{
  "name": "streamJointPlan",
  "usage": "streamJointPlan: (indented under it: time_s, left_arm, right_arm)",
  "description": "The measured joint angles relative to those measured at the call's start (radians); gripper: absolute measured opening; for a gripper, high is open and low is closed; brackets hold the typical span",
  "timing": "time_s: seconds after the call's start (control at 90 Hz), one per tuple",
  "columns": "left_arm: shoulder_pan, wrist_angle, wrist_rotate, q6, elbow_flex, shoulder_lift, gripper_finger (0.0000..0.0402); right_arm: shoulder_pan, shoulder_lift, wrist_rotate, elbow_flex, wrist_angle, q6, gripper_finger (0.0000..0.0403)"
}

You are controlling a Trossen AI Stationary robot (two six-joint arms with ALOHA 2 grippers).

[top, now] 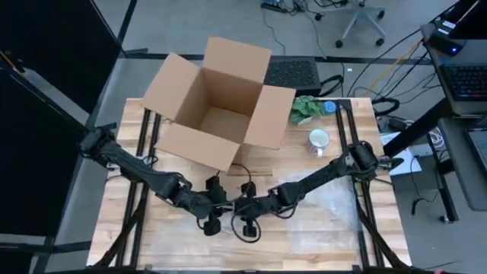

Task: Wrap mug
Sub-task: Wrap the yellow mug with bubble wrap

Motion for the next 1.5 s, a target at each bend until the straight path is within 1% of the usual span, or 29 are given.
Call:
streamJointPlan:
  time_s: [0.244,0.3,0.489,0.544,0.633,0.689,0.733,0.878,0.933,0.989,1.078,1.189,1.267,1.411,1.5]
  left_arm:
    - [-0.003,-0.004,-0.001,-0.014,-0.003,-0.011,0.0063]
    - [-0.014,-0.036,-0.001,-0.023,-0.002,-0.022,0.0063]
    - [-0.074,-0.299,-0.017,-0.179,-0.007,-0.035,0.0063]
    - [-0.102,-0.323,-0.025,-0.223,-0.03,-0.036,0.0063]
    - [-0.145,-0.312,-0.013,-0.288,-0.097,-0.036,0.0063]
    - [-0.163,-0.27,-0.009,-0.335,-0.152,-0.036,0.0063]
    - [-0.176,-0.201,-0.009,-0.356,-0.202,-0.036,0.0063]
    - [-0.191,0.215,0.005,-0.343,-0.36,-0.032,0.0063]
    - [-0.176,0.288,0.004,-0.339,-0.393,-0.02,0.0063]
    - [-0.16,0.325,-0.007,-0.346,-0.411,-0.005,0.0063]
    - [-0.142,0.333,-0.045,-0.344,-0.42,0.024,0.0063]
    - [-0.117,0.418,-0.058,-0.286,-0.421,0.047,0.0063]
    - [-0.099,0.457,-0.062,-0.263,-0.42,0.059,0.0063]
    - [-0.08,0.471,-0.066,-0.245,-0.42,0.071,0.0063]
    - [-0.077,0.473,-0.067,-0.243,-0.419,0.072,0.0063]
  right_arm:
    - [0.0,-0.002,-0.003,0.001,0.0,-0.001,0.0]
    - [0.0,-0.002,-0.003,0.001,0.003,-0.002,0.0]
    - [0.0,-0.002,-0.004,0.001,0.005,-0.001,0.0]
    - [0.0,-0.002,-0.004,0.001,0.005,-0.001,0.0]
    - [0.0,-0.002,-0.004,0.002,0.008,-0.002,0.0]
    - [0.0,-0.003,-0.005,0.003,0.01,-0.001,0.0]
    - [0.0,-0.002,-0.005,0.003,0.012,-0.001,0.0]
    - [0.001,0.012,-0.011,0.003,0.033,0.0,0.0]
    - [0.002,0.016,-0.013,0.003,0.034,0.0,0.0]
    - [0.001,0.016,-0.01,0.003,0.048,0.0,0.0]
    - [-0.003,0.013,-0.004,0.006,0.081,0.002,0.0]
    - [-0.011,0.013,-0.031,0.036,0.038,0.013,0.0]
    - [-0.015,0.013,-0.057,0.082,-0.04,0.011,0.0]
    - [-0.019,0.013,-0.06,0.195,-0.245,-0.003,0.0]
    - [-0.024,0.013,-0.06,0.252,-0.309,-0.006,0.0]
